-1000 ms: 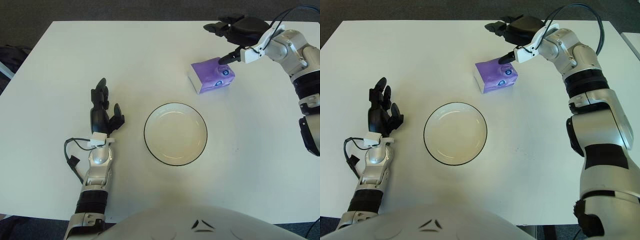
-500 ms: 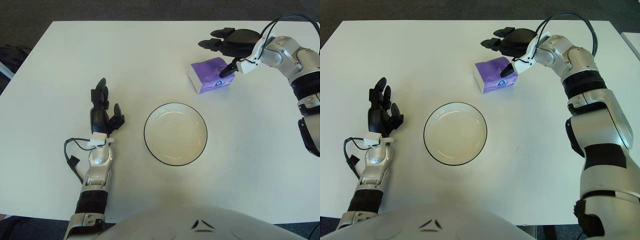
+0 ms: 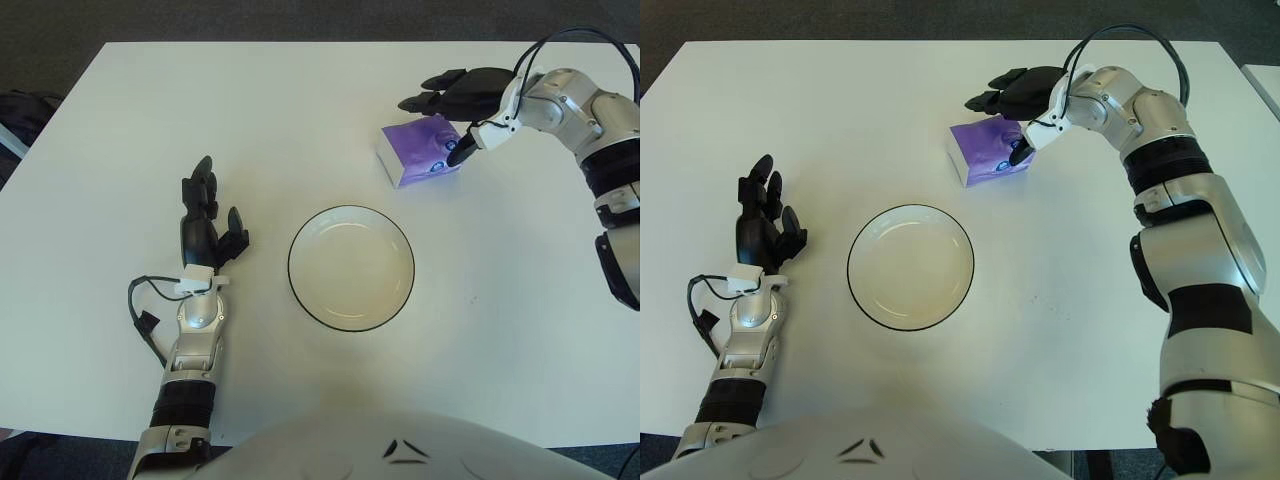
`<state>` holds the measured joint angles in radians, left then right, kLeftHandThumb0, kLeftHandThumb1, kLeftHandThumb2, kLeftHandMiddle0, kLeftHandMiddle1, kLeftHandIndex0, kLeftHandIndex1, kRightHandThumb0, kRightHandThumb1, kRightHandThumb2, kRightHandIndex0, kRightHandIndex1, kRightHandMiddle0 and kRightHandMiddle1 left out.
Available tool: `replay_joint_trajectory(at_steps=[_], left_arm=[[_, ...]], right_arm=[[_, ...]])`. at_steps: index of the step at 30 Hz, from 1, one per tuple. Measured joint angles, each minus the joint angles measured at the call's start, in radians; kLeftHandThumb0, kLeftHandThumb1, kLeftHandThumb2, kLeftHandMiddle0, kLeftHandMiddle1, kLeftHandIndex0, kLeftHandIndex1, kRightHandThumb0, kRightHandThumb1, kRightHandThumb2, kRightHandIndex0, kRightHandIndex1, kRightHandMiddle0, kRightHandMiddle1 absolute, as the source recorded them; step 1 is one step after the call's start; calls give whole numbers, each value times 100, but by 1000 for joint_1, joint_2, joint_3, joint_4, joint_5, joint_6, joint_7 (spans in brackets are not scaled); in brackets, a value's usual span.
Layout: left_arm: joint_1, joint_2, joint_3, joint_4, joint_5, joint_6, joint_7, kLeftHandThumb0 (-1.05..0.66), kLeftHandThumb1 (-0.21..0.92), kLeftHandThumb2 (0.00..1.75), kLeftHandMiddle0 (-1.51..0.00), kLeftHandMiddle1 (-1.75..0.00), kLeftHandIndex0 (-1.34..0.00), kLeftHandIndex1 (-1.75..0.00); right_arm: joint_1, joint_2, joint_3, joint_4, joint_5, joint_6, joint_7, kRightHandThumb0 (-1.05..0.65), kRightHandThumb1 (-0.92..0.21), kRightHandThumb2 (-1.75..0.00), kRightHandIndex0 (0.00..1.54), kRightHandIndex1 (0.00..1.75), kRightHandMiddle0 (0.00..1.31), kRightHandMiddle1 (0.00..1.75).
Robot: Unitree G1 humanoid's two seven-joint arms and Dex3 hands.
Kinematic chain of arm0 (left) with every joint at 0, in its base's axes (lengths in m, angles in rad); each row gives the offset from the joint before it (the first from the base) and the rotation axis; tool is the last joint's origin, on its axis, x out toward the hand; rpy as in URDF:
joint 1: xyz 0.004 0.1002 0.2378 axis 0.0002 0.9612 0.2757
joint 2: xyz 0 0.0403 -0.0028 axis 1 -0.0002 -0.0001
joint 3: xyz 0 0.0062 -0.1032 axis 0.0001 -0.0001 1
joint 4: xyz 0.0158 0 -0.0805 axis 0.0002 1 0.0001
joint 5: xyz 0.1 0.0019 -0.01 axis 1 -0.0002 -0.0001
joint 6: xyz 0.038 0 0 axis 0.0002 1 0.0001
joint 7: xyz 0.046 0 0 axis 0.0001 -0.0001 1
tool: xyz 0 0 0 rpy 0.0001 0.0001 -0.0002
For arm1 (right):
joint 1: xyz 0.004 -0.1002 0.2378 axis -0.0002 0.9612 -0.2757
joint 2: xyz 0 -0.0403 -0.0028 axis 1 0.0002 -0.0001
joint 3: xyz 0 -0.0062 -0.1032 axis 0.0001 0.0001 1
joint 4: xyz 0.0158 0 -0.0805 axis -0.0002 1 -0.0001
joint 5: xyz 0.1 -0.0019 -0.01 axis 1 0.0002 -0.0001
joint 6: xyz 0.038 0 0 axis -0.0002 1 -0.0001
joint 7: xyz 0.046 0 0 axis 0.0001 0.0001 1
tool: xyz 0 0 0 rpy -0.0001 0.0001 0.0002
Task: Put the tissue paper into the plate.
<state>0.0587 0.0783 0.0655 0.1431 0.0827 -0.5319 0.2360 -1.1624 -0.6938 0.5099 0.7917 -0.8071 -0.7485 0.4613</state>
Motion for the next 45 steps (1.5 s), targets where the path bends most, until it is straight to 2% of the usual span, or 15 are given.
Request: replay_joint_trajectory(at_steps=[20,45], left_arm=[[0,0,0,0,0,0,0,-65,92,82,-28,-1,0,-56],[0,0,0,0,-1,0,0,-68,92,78,-26,0,0,-58]], right_arm=[[1,13,10,10,-2,2,-3,-105,-92,-22,0,0,0,0],[20,50,47,55,-53,37,-218,-105,-92,-47,0,0,0,0]])
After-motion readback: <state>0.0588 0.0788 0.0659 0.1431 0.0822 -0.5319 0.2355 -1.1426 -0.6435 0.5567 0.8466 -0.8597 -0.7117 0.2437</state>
